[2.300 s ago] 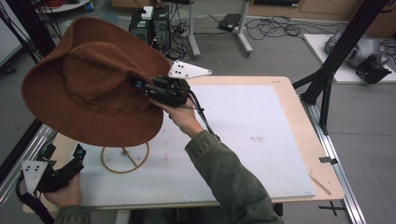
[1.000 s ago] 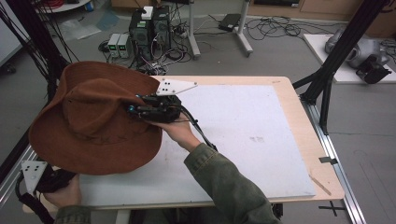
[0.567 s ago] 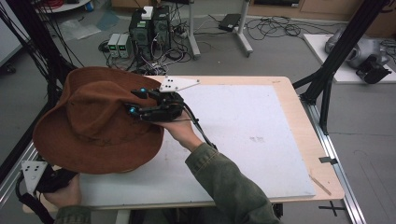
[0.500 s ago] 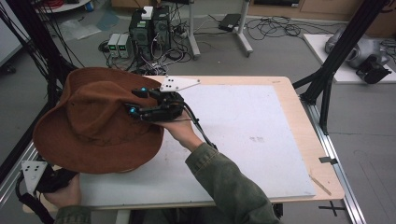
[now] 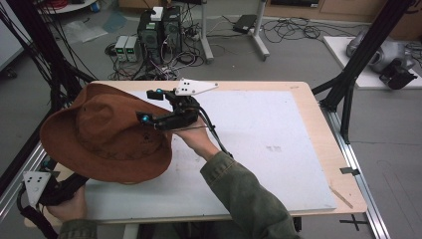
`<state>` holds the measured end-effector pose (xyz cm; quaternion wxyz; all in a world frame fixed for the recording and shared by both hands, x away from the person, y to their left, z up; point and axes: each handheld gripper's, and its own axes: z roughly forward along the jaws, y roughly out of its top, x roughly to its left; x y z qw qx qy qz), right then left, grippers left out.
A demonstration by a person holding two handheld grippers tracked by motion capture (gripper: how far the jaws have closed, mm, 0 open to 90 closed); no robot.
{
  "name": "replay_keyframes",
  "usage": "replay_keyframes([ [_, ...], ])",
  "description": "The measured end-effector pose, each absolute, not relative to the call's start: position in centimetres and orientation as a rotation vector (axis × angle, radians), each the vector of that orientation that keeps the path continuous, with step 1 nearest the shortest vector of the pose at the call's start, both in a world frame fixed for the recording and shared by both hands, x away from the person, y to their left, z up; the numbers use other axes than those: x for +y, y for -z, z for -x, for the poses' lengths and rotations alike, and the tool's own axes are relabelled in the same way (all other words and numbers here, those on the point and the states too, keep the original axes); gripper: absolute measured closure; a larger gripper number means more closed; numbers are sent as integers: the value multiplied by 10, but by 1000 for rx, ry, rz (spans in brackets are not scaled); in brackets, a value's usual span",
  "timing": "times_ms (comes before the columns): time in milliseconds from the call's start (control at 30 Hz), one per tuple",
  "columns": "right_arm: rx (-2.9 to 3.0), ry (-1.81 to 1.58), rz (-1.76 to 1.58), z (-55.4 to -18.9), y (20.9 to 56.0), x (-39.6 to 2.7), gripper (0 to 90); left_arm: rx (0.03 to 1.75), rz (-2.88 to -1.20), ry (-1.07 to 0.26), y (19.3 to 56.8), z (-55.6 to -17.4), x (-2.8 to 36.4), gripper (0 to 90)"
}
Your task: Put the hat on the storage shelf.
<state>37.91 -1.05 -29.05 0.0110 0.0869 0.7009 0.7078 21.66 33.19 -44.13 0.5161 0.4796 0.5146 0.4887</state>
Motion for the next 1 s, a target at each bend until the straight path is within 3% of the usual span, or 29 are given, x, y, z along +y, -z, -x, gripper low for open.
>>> replay_keyframes([
  [433, 2122, -2148, -386, -377, 294, -30, 162, 1233, -1156, -1176, 441, -217, 332, 144],
  [1000, 1964, -1978, -564, -363, 309, -88, 144, 1225, -1166, -1179, 441, -217, 329, 144],
])
